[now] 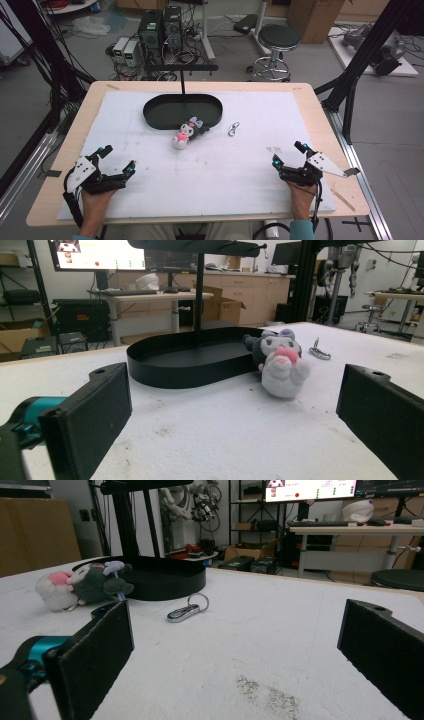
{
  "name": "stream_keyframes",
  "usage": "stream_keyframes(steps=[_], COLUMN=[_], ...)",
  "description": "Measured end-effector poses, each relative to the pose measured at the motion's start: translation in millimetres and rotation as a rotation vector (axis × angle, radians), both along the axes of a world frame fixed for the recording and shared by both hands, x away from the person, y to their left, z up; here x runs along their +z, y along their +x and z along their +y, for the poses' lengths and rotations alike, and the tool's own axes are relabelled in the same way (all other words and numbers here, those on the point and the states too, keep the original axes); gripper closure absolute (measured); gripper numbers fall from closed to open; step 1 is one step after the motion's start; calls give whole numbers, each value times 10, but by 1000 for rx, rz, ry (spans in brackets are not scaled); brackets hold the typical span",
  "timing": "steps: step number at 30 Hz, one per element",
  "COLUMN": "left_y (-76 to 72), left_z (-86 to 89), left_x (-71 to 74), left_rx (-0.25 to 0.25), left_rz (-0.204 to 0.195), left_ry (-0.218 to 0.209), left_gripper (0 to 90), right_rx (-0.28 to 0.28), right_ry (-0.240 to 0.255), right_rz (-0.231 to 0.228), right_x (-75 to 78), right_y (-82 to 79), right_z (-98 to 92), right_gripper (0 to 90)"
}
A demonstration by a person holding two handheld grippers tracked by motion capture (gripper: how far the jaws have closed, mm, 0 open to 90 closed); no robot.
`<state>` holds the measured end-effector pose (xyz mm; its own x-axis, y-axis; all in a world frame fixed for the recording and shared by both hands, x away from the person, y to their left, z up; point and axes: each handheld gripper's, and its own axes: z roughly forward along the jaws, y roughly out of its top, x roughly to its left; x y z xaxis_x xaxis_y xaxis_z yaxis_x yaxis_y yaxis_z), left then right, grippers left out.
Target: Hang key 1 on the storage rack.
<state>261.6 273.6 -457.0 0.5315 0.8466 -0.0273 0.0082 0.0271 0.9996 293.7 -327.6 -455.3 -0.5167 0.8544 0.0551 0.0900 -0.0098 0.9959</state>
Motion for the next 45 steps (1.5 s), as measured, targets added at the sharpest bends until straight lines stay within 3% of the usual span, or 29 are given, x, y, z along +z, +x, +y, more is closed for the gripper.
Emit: stream_keyframes(steps=[14, 22, 31, 39, 45], left_y=[4, 23, 108, 313, 500], left_z=[-2, -23, -112, -304, -488], left_x=[3, 42, 270, 582, 806], left_rx=[-2, 6, -25, -57, -102], left_rz=[3, 9, 28, 107, 160], left_ry=[0, 31, 77, 181, 233], left_gripper=[17, 17, 17, 17, 17], right_rx=[3, 0, 0, -3, -2], right_ry=[-3, -8, -5, 2, 2], right_rz=[2, -7, -4, -4, -3], right_x=[0, 0, 0, 1, 0], right_y=[1, 2, 0, 3, 3], right_z=[4, 8, 4, -4, -1], right_gripper=[7, 7, 7, 7, 7])
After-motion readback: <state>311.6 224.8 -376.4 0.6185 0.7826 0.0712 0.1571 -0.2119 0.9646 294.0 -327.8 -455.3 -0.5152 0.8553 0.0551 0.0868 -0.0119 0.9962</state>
